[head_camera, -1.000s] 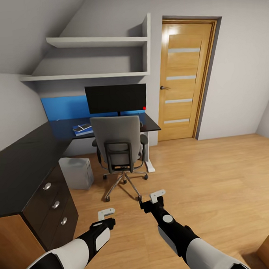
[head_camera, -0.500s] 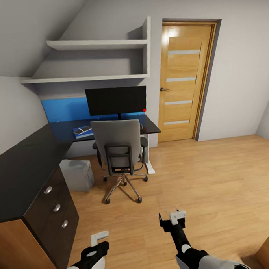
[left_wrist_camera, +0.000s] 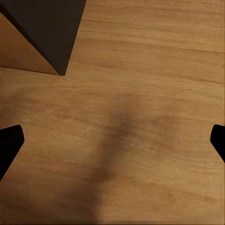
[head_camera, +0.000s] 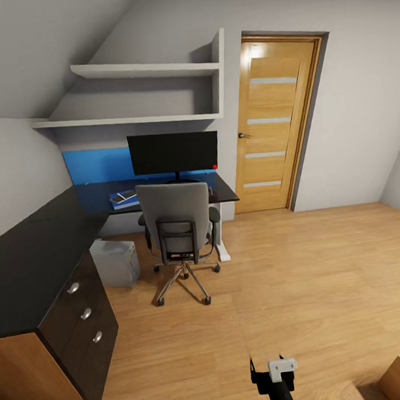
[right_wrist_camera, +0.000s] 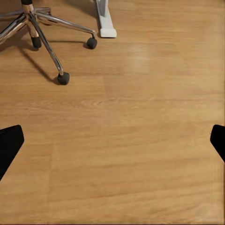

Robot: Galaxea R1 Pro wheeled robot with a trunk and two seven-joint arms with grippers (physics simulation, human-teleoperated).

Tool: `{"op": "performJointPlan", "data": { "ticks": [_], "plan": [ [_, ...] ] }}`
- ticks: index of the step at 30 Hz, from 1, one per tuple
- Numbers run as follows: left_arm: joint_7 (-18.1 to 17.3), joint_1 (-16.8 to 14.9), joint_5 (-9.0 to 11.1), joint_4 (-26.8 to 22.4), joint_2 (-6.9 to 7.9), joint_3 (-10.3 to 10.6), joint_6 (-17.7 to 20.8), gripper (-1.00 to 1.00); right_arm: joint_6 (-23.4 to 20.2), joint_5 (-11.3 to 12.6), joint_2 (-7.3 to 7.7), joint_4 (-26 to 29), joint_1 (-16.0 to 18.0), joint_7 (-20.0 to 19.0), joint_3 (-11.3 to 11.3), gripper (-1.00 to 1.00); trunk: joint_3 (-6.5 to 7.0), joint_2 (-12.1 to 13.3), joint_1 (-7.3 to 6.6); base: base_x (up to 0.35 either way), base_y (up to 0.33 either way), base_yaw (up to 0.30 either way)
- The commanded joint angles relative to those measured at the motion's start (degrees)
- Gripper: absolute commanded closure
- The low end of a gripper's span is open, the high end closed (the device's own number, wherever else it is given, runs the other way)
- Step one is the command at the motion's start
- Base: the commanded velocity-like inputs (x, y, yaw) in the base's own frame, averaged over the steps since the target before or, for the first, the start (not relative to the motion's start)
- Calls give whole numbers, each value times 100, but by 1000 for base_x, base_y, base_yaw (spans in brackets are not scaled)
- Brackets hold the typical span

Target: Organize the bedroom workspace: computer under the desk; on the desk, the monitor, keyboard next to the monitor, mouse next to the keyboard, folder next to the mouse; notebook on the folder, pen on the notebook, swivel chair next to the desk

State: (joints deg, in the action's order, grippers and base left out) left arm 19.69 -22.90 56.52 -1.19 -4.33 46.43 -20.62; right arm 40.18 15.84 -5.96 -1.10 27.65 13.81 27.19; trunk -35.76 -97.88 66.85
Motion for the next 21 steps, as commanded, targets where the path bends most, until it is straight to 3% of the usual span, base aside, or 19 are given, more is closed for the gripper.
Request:
{"op": "performJointPlan", "data": {
  "ticks": [1, 4, 8, 21],
  "plan": [
    [31, 55, 27, -4, 19, 55, -65, -100, 19, 37, -1, -12, -15, 25, 50, -100, 13, 39, -23, 0, 0, 0],
    [18, 468, 32, -4, 202, 52, -442, -100, 7, 60, 81, -13, -89, 28, 48, -100, 67, 159, -89, 0, 0, 0],
    [16, 678, 34, -4, 383, 56, -601, -100, -11, 64, 122, -20, -106, 105, 49, -100, 139, 320, -177, 0, 0, 0],
    [9, 758, 35, -4, 424, 59, -965, -100, -57, 47, 149, -15, -288, 113, 57, -100, 372, 841, -462, 0, 0, 0]
  ]
}}
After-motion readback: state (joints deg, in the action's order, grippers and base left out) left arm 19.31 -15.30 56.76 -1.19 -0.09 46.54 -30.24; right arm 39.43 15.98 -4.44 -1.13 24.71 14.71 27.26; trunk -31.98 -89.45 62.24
